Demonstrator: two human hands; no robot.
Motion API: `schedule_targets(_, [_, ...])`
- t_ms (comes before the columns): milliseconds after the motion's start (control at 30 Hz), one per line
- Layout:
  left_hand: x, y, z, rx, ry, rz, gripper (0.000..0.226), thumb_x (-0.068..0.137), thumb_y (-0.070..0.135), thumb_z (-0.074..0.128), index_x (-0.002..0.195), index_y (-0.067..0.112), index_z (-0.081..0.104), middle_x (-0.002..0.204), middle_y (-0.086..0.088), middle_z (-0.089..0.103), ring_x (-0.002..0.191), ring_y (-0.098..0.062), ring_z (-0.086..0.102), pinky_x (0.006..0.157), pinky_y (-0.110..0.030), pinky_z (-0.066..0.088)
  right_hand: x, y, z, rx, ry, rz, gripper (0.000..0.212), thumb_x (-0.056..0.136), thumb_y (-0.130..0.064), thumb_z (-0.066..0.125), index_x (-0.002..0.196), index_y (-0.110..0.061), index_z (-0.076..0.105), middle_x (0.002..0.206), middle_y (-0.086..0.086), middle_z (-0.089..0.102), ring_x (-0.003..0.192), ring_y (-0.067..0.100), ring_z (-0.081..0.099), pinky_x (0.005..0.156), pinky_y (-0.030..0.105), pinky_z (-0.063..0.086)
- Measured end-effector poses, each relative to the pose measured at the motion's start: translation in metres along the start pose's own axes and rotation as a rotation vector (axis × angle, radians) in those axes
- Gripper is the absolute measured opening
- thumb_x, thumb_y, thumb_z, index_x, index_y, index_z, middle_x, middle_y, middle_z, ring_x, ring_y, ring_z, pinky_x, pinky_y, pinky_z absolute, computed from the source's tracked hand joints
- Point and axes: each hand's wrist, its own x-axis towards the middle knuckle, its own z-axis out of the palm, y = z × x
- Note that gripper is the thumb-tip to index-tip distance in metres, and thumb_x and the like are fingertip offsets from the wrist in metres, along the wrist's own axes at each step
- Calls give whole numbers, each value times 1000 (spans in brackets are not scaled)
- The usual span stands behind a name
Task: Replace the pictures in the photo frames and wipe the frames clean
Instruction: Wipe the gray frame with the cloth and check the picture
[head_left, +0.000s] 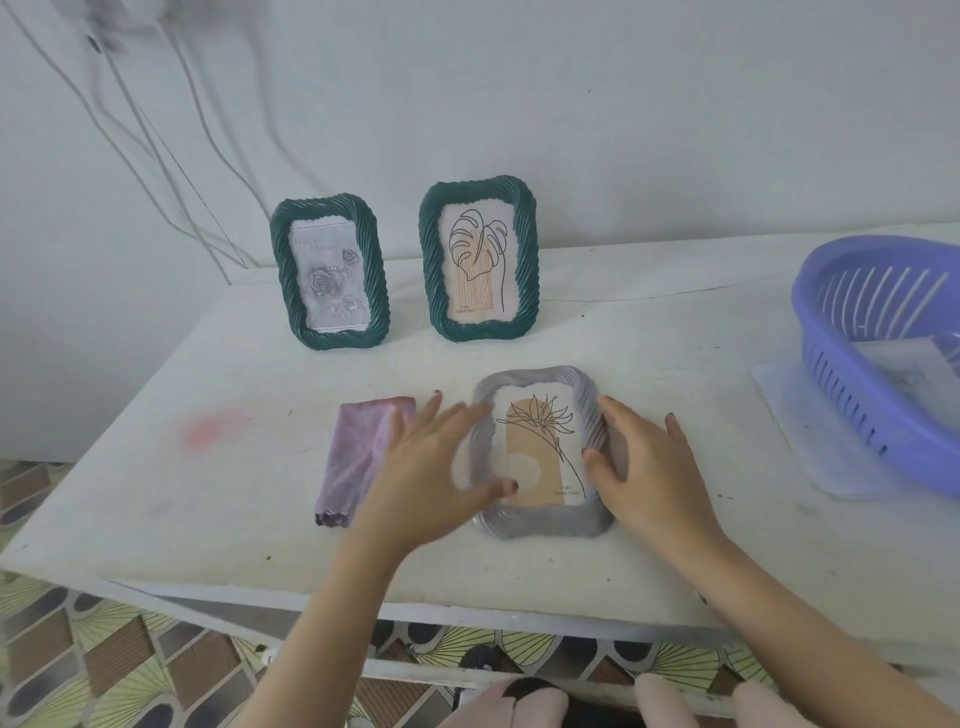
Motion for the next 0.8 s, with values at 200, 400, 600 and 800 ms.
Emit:
schedule_targets(200, [5,3,22,-262,-93,-36,61,85,27,61,139,35,34,155,-8,16,144,-14,-2,116,-36,-9,1,-8,-3,409,73,112,50,78,-3,65,122,-24,56,112,-12,58,106,3,52,85,-3,29])
schedule_targets(400, [-2,5,24,-783,20,-103,53,86,-4,54,120,36,54,150,5,30,136,8,17,113,-17,18,10,-6,-13,884,17,251,57,72,19,57,100,-31,58,106,-8,58,76,3,63,71,18,52])
schedule_targets(600, [6,1,16,-1176,65,-140,45,75,-6,56,108,23,62,103,10,68,105,-7,59,88,-22,47,5,1,-23,990,23,209,66,71,26,49,104,-31,56,105,1,59,80,9,62,71,26,51])
schedule_targets(800, [15,10,13,-1331,0,-137,38,69,1,55,101,19,65,87,4,71,76,-13,64,66,-27,55,-3,6,-30,1004,30,201,66,71,20,53,110,-33,51,106,2,58,78,9,61,70,28,52])
